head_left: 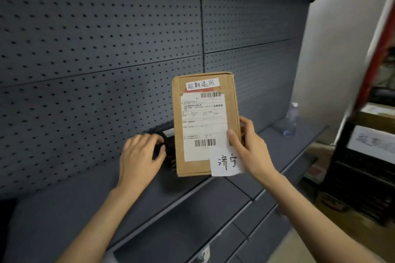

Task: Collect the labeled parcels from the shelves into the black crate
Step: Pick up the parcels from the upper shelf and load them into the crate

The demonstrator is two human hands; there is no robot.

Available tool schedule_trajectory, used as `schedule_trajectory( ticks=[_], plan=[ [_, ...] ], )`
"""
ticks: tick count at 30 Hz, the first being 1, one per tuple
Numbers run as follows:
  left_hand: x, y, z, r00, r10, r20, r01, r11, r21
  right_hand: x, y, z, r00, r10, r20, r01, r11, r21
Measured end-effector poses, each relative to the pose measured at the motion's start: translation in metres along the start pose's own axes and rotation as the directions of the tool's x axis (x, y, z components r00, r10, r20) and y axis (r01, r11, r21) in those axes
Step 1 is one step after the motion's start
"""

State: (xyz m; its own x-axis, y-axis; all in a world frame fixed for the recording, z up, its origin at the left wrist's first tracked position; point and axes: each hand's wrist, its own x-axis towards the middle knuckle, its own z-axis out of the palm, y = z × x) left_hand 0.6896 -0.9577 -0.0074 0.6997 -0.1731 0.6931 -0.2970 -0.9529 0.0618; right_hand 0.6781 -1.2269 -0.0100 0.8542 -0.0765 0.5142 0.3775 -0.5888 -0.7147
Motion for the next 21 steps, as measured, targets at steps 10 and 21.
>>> schedule_trajectory(
  ticks=[10, 21],
  plan=[
    [0.06, 0.254, 0.118, 0.964, 0.267, 0.004, -0.253, 0.918, -0.304, -0.035, 0.139, -0.212, 0.953, 0.188, -0.236, -0.232, 0.957, -0.174],
    [0.078, 0.46, 0.222, 0.904, 0.418, 0.082, -0.331, 0.81, -0.485, -0.067, 0.272, -0.36, 0.861, 0.369, -0.35, -0.451, 0.872, -0.192]
  ],
)
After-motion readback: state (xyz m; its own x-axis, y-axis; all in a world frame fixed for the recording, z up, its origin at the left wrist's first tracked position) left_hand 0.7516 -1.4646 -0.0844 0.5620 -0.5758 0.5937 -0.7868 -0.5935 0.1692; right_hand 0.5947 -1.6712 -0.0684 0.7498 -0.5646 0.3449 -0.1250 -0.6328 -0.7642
